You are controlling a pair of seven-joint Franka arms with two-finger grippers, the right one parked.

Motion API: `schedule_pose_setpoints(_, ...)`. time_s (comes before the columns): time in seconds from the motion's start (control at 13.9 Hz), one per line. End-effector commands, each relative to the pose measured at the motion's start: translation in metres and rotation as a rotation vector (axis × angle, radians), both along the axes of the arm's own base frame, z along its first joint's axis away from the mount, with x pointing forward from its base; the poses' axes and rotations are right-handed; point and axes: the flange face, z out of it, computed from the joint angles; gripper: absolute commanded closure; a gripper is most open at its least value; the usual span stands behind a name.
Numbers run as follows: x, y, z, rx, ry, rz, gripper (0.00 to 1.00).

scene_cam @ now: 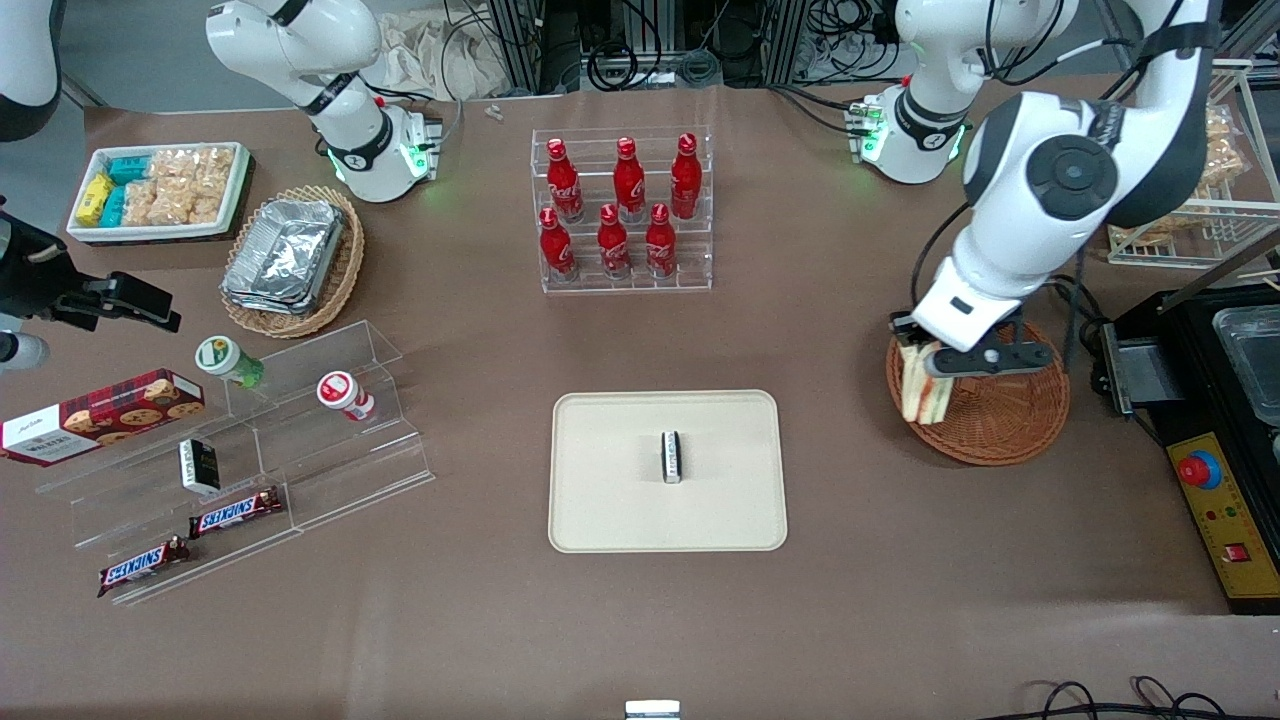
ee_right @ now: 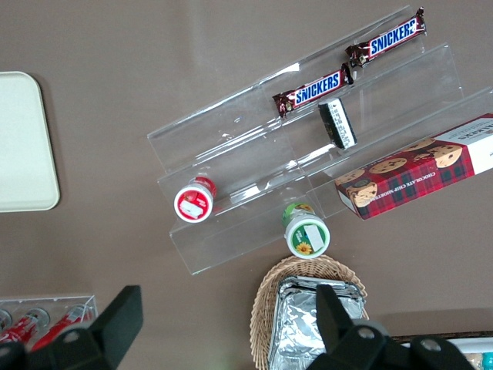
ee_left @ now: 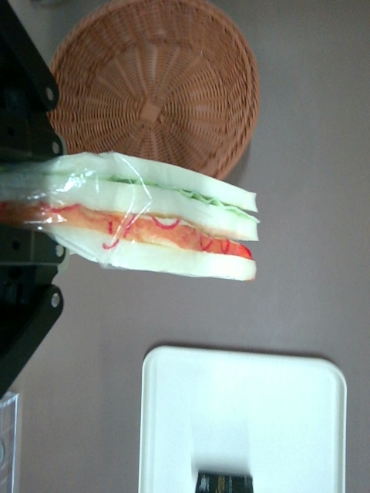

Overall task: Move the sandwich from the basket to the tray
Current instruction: 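Lift the sandwich and carry it toward the cream tray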

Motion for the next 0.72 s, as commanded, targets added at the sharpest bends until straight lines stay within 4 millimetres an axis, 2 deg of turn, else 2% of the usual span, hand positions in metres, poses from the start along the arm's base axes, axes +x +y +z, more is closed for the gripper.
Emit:
schedule_pose_setpoints(0.0, 0.023, -0.048, -0.018, -0.044, 0.026, -0.012, 1.00)
schedule_pose_setpoints(0.14, 0.045, -0.065, -0.030, -0.084, 0.022, -0.023, 1.00)
schedule_pose_setpoints(0.29, 0.056, -0.076, -0.045, -0.078, 0.011, -0.013, 1.00)
schedule_pose_setpoints(0.43, 0.061, -0.101, -0.071, -0.045, 0.007, -0.002, 1.00)
schedule_pose_setpoints(0.65, 0.074, -0.124, -0.108, -0.061, -0.013, 0.025, 1.00)
